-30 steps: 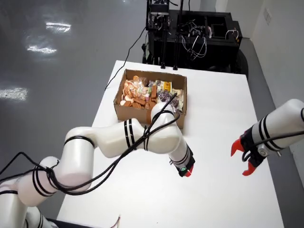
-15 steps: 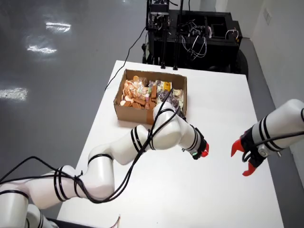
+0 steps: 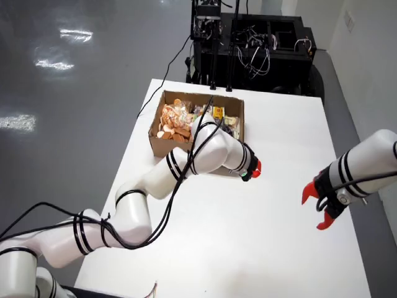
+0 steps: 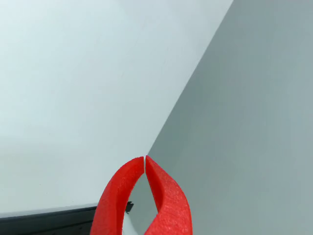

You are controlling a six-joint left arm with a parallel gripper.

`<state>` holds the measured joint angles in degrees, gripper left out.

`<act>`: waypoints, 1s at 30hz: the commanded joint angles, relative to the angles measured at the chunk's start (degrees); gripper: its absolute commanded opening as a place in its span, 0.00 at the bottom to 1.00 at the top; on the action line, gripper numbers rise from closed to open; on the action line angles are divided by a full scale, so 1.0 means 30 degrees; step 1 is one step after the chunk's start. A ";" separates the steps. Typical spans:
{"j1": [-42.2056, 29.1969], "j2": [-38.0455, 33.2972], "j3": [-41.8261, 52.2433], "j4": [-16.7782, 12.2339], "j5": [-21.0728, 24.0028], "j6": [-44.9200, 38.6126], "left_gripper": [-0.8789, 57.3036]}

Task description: Grasp a snack and put it in the bin.

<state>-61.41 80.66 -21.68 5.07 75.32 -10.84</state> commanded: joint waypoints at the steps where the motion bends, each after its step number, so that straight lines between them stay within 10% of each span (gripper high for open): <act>1: -0.0061 -0.0035 0.0059 0.0008 0.0001 0.0016 0.02; 30: -0.2983 -0.0023 0.0137 -0.0048 0.0001 -0.0357 0.02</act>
<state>-70.71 80.59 -21.30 4.93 75.32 -11.86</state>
